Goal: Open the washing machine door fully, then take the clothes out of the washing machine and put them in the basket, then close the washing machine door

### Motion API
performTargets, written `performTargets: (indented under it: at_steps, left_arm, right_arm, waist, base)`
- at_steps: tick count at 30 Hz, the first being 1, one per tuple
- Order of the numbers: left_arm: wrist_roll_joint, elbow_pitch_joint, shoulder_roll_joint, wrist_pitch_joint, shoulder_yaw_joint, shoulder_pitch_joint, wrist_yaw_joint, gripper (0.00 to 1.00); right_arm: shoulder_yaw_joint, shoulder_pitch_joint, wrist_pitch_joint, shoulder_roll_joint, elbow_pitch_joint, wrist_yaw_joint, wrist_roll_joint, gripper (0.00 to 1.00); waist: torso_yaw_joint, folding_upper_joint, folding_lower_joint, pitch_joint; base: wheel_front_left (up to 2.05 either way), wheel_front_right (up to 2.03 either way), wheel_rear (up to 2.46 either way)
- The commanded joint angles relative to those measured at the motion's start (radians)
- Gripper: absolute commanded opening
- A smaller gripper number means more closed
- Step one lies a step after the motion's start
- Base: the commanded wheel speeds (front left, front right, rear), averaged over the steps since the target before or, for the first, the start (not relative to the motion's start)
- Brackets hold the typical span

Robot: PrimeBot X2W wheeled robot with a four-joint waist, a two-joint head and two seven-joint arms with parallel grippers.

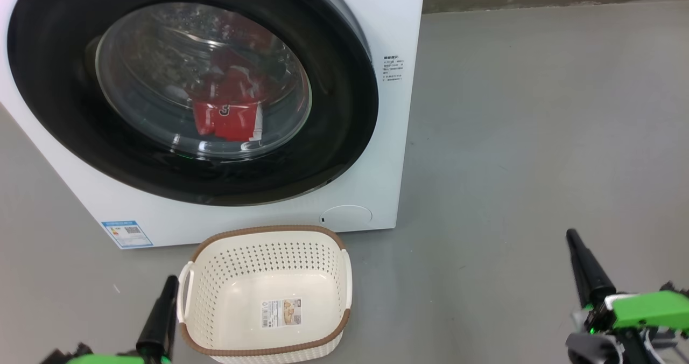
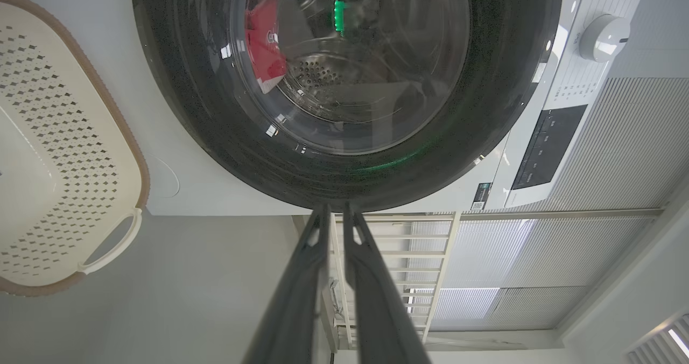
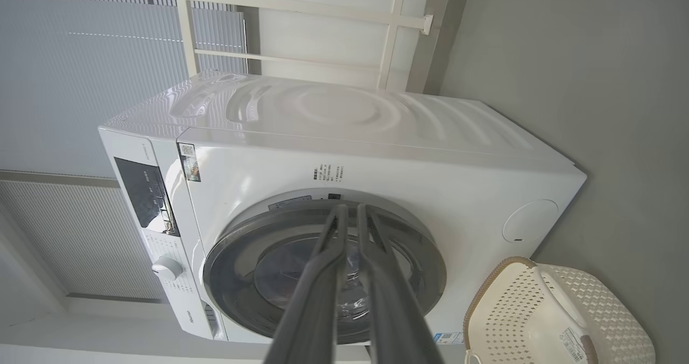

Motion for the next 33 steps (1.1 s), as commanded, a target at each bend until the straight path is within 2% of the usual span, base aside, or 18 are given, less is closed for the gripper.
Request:
performTargets:
  at_steps: [1, 8, 12, 18, 26, 33]
  left_arm:
    - [0.000, 0.009, -0.002, 0.000, -0.002, 0.004, 0.001, 1.00]
    - [-0.002, 0.064, -0.019, -0.006, -0.017, 0.041, 0.001, 1.00]
    - [-0.006, 0.067, -0.018, -0.016, -0.032, 0.031, 0.002, 1.00]
    - [-0.005, 0.069, -0.017, -0.031, -0.051, 0.018, 0.004, 1.00]
    - [0.020, 0.072, -0.013, -0.058, -0.078, -0.005, 0.003, 1.00]
    - [0.083, 0.064, -0.010, -0.079, -0.090, -0.022, 0.006, 1.00]
  right_arm:
    - [0.001, 0.004, 0.000, 0.004, 0.010, 0.000, 0.000, 1.00]
    - [0.018, 0.044, -0.006, 0.026, 0.069, 0.000, 0.000, 1.00]
    - [0.035, 0.035, -0.015, 0.025, 0.070, 0.000, 0.000, 1.00]
    - [0.057, 0.024, -0.029, 0.023, 0.070, 0.000, -0.002, 1.00]
    - [0.093, 0.004, -0.053, 0.019, 0.066, 0.000, -0.015, 1.00]
    - [0.119, -0.015, -0.077, 0.015, 0.067, 0.000, -0.042, 1.00]
  waist:
    - [0.000, 0.0000, 0.0000, 0.000]
    - [0.000, 0.0000, 0.0002, 0.000]
    - [-0.001, 0.0000, 0.0023, -0.005]
    - [-0.001, 0.0000, 0.0002, -0.007]
    - [-0.002, 0.0000, 0.0000, -0.011]
    - [-0.003, 0.0000, 0.0000, -0.014]
  base:
    - [0.00, 0.00, 0.00]
    - [0.00, 0.00, 0.00]
    - [0.00, 0.00, 0.00]
    - [0.00, 0.00, 0.00]
    - [0.00, 0.00, 0.00]
    - [0.00, 0.00, 0.00]
